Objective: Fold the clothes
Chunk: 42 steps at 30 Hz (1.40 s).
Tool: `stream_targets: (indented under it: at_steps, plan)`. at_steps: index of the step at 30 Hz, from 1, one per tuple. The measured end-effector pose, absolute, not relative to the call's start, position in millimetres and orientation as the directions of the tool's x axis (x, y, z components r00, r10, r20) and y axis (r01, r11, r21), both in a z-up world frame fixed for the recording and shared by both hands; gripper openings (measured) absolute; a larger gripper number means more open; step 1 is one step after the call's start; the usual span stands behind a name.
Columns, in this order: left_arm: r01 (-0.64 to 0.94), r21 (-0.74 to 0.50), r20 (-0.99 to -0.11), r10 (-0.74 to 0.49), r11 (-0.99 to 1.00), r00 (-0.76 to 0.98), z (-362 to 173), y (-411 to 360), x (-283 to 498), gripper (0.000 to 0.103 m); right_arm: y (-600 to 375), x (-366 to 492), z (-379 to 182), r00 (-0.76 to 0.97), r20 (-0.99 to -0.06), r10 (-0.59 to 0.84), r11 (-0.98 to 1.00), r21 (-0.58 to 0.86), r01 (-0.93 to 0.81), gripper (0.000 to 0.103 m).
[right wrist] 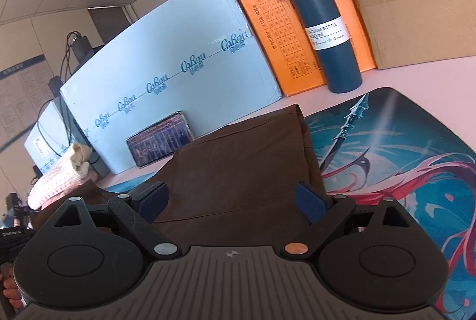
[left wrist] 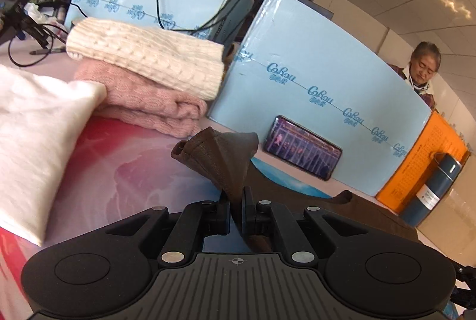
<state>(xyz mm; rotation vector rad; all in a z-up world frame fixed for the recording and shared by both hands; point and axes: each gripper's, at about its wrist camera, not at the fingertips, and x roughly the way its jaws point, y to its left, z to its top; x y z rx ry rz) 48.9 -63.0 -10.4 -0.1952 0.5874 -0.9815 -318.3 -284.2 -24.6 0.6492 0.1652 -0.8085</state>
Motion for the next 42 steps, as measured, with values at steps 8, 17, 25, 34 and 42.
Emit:
stream_targets:
  at_steps: [8,17,25,34,42]
  plan:
    - [0.886,-0.213,-0.140,-0.910,0.412,0.390,52.8,-79.9,-15.0,0.005,-284.4,-297.5,-30.2,0.787,-0.432,-0.440,0.589,0.522,0.617,0.092]
    - [0.990,0.088,-0.127,-0.984,0.113,0.124,43.0,-140.2,-139.5,0.005,-281.9,-305.9,-28.2,0.700,-0.429,-0.572,0.519,0.472,0.713,0.092]
    - [0.964,0.267,-0.239,-0.969,-0.004,0.062,-0.5,-162.0,-191.6,0.006,-287.4,-317.3,-27.3,0.555,-0.432,-0.711,0.374,0.436,0.819,0.093]
    - [0.970,0.201,-0.430,-0.902,-0.134,-0.036,-10.2,-171.7,-190.4,0.027,-293.3,-346.2,-28.0,0.551,-0.355,-0.755,0.288,0.575,0.766,0.092]
    - [0.962,-0.064,-0.370,-0.889,-0.264,-0.269,12.5,-138.9,-161.6,0.076,-310.5,-352.1,-37.4,0.740,-0.329,-0.586,0.310,0.753,0.580,0.092]
